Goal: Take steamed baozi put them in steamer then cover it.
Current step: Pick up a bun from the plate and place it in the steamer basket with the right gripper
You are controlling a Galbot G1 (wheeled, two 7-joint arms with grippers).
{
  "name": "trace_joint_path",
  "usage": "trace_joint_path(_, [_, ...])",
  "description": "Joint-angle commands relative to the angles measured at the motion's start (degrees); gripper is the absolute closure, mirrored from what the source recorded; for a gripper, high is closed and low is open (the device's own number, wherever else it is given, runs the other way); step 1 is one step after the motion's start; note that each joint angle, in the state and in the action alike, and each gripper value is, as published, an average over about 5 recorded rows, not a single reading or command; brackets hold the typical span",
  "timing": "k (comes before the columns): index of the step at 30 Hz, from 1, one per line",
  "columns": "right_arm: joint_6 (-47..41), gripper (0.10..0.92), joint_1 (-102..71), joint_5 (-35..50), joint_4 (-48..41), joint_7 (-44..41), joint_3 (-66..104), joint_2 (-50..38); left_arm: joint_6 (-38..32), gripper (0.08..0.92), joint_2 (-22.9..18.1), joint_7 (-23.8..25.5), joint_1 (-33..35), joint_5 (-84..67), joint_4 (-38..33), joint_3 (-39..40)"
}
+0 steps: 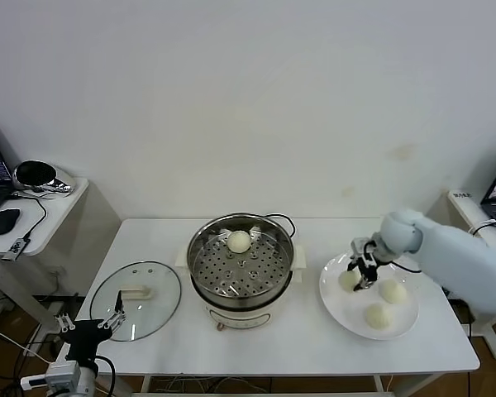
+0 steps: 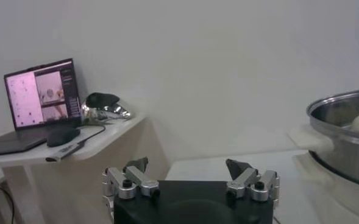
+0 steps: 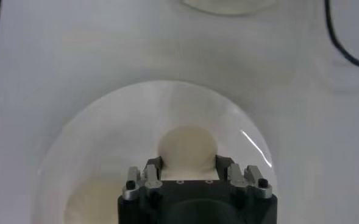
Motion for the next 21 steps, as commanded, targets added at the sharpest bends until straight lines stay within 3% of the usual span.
trace_joint_path(1, [-3.79, 0.473, 28.09, 16.80, 7.01, -2.48, -15.02, 0.47, 0.04, 0.177, 0.30, 0.02, -0.08, -0.08, 0.04, 0.04])
trace_joint_path(10, [-10.87, 0.458, 39.67, 30.55, 8.61, 2.83, -21.80, 15.43, 0.00, 0.177, 1.17, 0.02, -0.62, -0.53, 0.12, 0.64])
trace_joint_path(21, [-15.92, 0.448, 26.79, 31.84, -3.61, 7.24, -18.83, 34.90, -0.26, 0.177, 0.08, -0.06, -0.65, -0.04, 0.38, 0.29])
